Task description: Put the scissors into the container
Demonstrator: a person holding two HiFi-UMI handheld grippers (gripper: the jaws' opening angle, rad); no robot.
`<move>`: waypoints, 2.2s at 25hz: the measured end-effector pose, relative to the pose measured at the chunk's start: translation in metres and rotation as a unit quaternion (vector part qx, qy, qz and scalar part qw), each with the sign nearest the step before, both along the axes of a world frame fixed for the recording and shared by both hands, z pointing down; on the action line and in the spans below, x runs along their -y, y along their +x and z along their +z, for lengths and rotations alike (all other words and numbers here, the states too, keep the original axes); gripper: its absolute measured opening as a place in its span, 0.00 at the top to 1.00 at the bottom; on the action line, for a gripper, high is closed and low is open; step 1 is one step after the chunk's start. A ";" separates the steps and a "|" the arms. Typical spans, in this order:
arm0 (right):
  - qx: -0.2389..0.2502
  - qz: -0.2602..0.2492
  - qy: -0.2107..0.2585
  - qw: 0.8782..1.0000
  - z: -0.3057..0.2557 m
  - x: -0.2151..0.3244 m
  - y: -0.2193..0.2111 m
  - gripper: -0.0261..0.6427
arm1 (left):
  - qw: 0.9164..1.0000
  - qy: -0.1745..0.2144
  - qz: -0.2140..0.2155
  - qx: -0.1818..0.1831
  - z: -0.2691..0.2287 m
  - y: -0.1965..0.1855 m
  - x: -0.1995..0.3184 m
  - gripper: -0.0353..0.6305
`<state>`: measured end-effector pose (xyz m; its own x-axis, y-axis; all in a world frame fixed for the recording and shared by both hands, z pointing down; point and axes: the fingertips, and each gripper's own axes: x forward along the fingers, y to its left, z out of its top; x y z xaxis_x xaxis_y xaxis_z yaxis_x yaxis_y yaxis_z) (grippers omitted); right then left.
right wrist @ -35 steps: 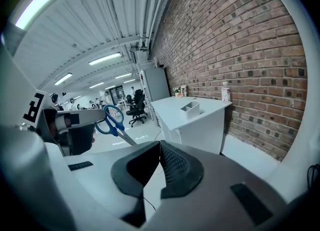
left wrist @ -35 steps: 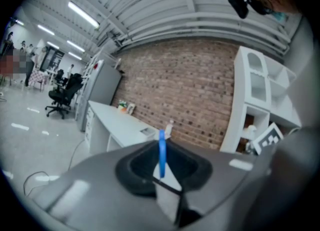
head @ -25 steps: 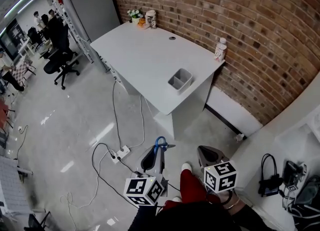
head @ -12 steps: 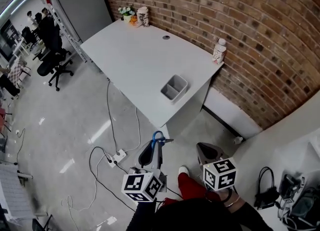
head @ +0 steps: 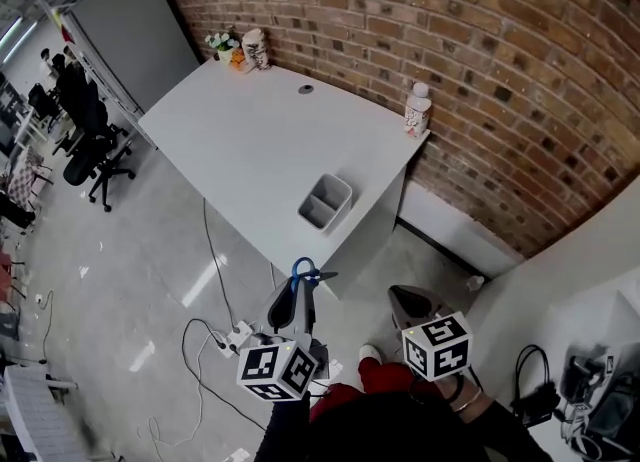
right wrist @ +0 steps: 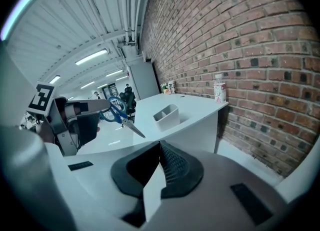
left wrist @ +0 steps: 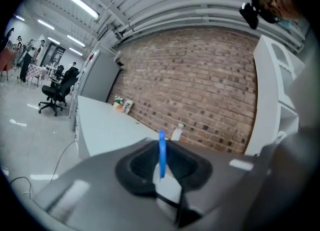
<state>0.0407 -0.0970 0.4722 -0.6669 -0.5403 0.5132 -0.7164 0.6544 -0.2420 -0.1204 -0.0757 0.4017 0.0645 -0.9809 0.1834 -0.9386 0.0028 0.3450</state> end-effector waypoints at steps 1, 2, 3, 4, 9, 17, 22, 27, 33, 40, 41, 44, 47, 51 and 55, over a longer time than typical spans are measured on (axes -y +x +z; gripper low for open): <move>0.001 0.003 0.000 1.000 0.000 0.005 0.003 0.95 | 1.000 0.002 0.001 0.002 -0.001 0.001 0.006 0.88; 0.002 0.006 0.000 1.000 0.001 0.009 0.005 0.95 | 1.000 0.003 0.001 0.004 -0.003 0.001 0.011 0.88; 0.002 0.009 -0.001 1.000 0.001 0.013 0.007 0.95 | 1.000 0.005 0.001 0.006 -0.004 0.001 0.016 0.88; 0.003 0.011 -0.002 1.000 0.001 0.017 0.008 0.95 | 1.000 0.006 0.001 0.008 -0.006 0.000 0.020 0.88; 0.008 0.018 0.003 1.000 -0.005 0.033 0.005 0.95 | 1.000 0.019 -0.002 0.019 -0.020 -0.012 0.042 0.88; 0.010 0.041 0.004 0.999 -0.007 0.062 -0.003 0.95 | 1.000 0.026 0.005 0.016 -0.028 -0.031 0.082 0.88; 0.006 0.054 -0.003 0.999 -0.003 0.086 -0.017 0.95 | 0.999 0.020 0.027 0.015 -0.022 -0.043 0.119 0.88; -0.002 0.066 -0.010 0.998 0.002 0.110 -0.032 0.95 | 0.999 0.014 0.049 0.010 -0.016 -0.054 0.155 0.88; -0.011 0.088 -0.017 0.996 0.008 0.132 -0.038 0.95 | 0.997 0.003 0.080 -0.001 -0.003 -0.053 0.188 0.88; -0.014 0.108 -0.029 0.994 0.016 0.148 -0.045 0.95 | 0.994 -0.023 0.106 -0.011 0.016 -0.051 0.211 0.88; -0.014 0.110 -0.031 0.993 0.017 0.149 -0.045 0.95 | 0.993 -0.027 0.110 -0.012 0.019 -0.050 0.213 0.88; -0.017 0.113 -0.037 0.993 0.022 0.152 -0.047 0.95 | 0.992 -0.041 0.119 -0.016 0.029 -0.047 0.217 0.88; -0.019 0.117 -0.041 0.992 0.026 0.156 -0.048 0.95 | 0.990 -0.055 0.125 -0.023 0.038 -0.045 0.220 0.88; -0.023 0.118 -0.047 0.992 0.030 0.160 -0.050 0.95 | 0.988 -0.071 0.135 -0.035 0.049 -0.042 0.224 0.88; -0.026 0.117 -0.051 0.991 0.032 0.162 -0.052 0.95 | 0.985 -0.084 0.140 -0.049 0.056 -0.040 0.226 0.88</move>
